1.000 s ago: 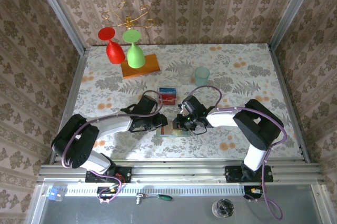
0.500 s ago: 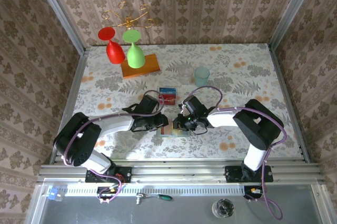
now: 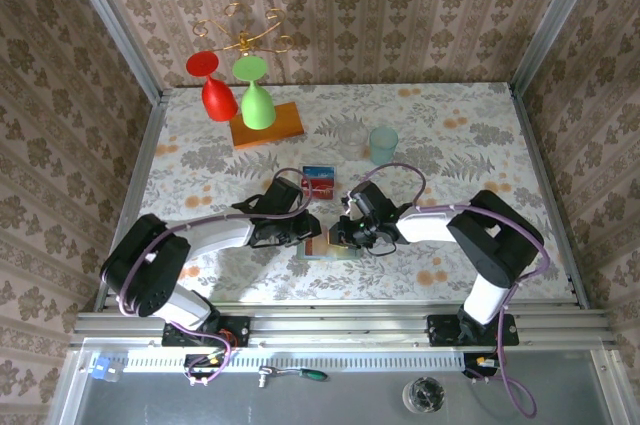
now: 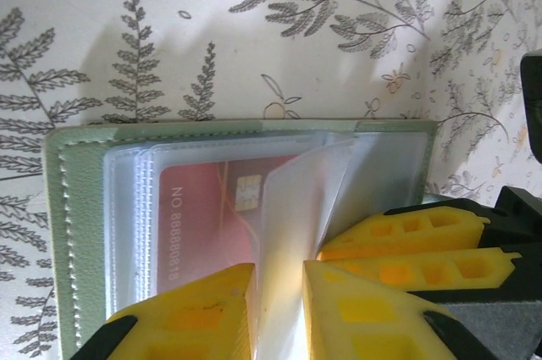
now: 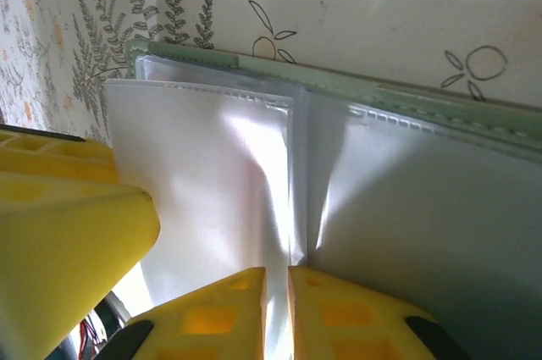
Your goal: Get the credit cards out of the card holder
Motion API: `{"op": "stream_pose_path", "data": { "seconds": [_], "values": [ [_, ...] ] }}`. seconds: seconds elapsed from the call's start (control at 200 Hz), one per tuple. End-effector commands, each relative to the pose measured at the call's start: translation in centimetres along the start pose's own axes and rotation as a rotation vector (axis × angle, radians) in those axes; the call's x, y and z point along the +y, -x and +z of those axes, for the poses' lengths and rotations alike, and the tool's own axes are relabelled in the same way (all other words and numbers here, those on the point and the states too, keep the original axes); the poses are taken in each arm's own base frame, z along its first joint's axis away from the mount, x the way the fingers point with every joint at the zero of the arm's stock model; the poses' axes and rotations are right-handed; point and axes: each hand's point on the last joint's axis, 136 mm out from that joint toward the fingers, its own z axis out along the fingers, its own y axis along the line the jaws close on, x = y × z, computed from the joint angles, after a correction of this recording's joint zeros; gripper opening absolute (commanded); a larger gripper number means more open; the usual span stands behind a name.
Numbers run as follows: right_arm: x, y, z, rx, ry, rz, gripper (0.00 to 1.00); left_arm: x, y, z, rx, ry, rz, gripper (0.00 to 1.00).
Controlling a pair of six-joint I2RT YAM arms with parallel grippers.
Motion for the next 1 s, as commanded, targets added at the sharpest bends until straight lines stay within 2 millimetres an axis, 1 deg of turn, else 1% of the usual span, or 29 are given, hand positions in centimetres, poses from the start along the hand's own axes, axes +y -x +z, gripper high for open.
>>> {"op": "stream_pose_path", "data": {
  "seconds": [0.0,0.135,0.27,0.42,0.485,0.495,0.505,0.515,0.76,0.87,0.995],
  "values": [
    [0.1,0.3,-1.5,-0.039,-0.022,-0.002,0.19,-2.0,0.3,-1.0,-0.018,-0.054,0.012,0.23],
    [0.4,0.6,-2.8,-0.068,-0.045,-0.023,0.19,-2.6,0.1,-1.2,-0.016,-0.074,0.02,0.23],
    [0.2,0.9,-4.1,-0.103,-0.078,-0.024,0.19,-3.4,0.2,-1.3,-0.015,-0.093,0.034,0.24],
    [0.1,1.5,-6.1,-0.179,-0.091,-0.026,0.19,-4.2,0.1,-1.0,0.004,-0.107,0.047,0.25],
    [-0.3,1.6,-6.8,-0.202,-0.105,-0.02,0.19,-4.7,0.1,-0.7,0.011,-0.112,0.055,0.26],
    [-0.4,1.5,-6.8,-0.202,-0.109,-0.018,0.19,-4.7,0.1,-0.7,0.013,-0.112,0.055,0.26],
    [0.0,1.7,-7.3,-0.216,-0.096,-0.025,0.19,-4.7,0.1,-0.6,0.015,-0.111,0.056,0.26],
    [0.1,1.7,-7.6,-0.223,-0.094,-0.025,0.19,-4.8,0.1,-0.5,0.017,-0.111,0.057,0.26],
    [-0.7,1.8,-10.2,-0.281,-0.106,-0.014,0.19,-6.3,0.2,1.1,0.05,-0.128,0.076,0.31],
    [-1.1,1.6,-11.0,-0.293,-0.107,-0.008,0.2,-7.1,0.3,2.1,0.071,-0.136,0.083,0.33],
    [-1.4,1.3,-11.3,-0.289,-0.108,0.002,0.21,-7.9,0.4,3.2,0.091,-0.149,0.091,0.36]
  ]
}}
